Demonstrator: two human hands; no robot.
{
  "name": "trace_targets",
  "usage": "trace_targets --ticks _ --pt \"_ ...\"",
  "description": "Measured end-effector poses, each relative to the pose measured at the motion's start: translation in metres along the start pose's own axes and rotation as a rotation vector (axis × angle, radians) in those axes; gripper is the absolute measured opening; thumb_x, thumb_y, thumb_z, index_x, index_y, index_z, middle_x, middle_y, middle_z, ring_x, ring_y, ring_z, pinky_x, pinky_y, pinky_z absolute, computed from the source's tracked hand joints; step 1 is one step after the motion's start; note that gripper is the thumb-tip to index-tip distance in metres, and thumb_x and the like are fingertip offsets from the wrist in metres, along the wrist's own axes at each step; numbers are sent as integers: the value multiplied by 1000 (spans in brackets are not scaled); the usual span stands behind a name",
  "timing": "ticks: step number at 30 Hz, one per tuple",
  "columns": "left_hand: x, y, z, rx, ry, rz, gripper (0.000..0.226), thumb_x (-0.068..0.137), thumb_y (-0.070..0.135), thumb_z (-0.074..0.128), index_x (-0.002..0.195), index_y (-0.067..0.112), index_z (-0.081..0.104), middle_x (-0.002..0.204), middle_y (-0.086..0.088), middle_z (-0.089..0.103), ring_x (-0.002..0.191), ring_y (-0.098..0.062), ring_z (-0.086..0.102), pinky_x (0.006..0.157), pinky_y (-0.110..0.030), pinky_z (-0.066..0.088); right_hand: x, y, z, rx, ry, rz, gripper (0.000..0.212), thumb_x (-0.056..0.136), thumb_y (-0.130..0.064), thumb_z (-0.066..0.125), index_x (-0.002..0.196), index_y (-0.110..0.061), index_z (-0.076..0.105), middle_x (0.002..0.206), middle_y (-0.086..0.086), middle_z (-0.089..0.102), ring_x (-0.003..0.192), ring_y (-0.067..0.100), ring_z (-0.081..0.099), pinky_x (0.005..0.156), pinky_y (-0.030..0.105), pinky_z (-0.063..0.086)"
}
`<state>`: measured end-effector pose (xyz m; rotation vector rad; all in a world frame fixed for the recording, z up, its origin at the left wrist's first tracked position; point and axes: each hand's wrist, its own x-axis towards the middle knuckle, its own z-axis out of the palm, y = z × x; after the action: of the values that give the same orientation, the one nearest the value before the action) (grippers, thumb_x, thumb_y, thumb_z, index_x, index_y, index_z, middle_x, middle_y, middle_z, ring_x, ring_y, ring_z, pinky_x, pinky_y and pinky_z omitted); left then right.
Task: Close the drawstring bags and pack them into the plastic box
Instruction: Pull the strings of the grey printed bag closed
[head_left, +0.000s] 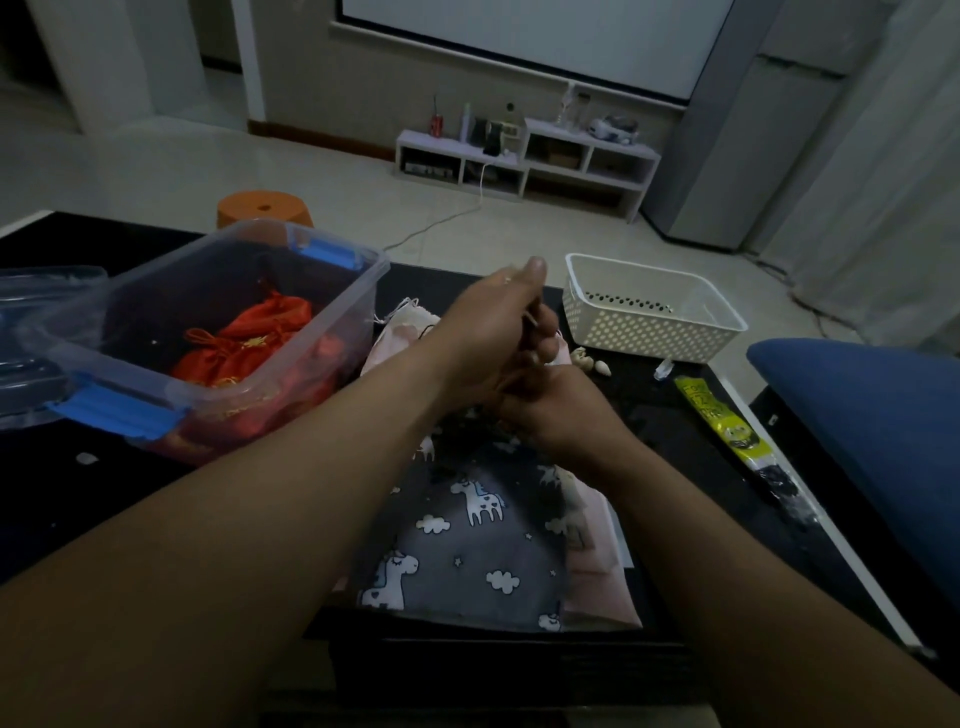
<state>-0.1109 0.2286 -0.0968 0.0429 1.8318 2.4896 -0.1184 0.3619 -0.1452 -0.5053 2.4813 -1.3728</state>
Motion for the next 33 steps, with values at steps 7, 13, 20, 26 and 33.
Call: trace_targets --ticks 7,13,20,26,33 --pt "1 -26 -39 997 56 129 33 100 25 60 132 21 52 128 -1 61 110 -15 60 94 -34 52 4 15 -17 140 119 154 21 99 -22 70 87 -7 78 80 11 74 77 25 66 73 38 52" --pt "-7 -50 -52 1353 91 293 44 94 40 68 133 25 51 132 -1 56 118 -20 55 102 -44 48 5 19 -19 161 69 183 23 101 -17 65 94 3 76 82 16 68 75 25 59 68 35 48" --pt "-19 -56 -51 1258 -200 169 20 102 39 60 120 34 53 102 10 69 93 -11 64 80 -33 51 8 18 -20 176 -37 170 22 101 -20 65 84 -13 75 74 5 69 67 14 59 65 32 46" --pt "-19 -45 -63 1220 -163 185 12 101 41 62 111 34 63 97 11 69 88 -7 65 80 -33 54 6 9 -20 111 -83 94 18 101 -22 66 93 -12 78 81 5 71 71 12 61 68 29 49" --pt "-24 -39 -69 1326 -65 288 23 104 40 56 88 24 61 81 7 63 89 -18 58 72 -37 43 12 8 -12 -15 -40 18 21 99 -28 70 88 -12 79 85 16 74 72 16 61 72 38 52"
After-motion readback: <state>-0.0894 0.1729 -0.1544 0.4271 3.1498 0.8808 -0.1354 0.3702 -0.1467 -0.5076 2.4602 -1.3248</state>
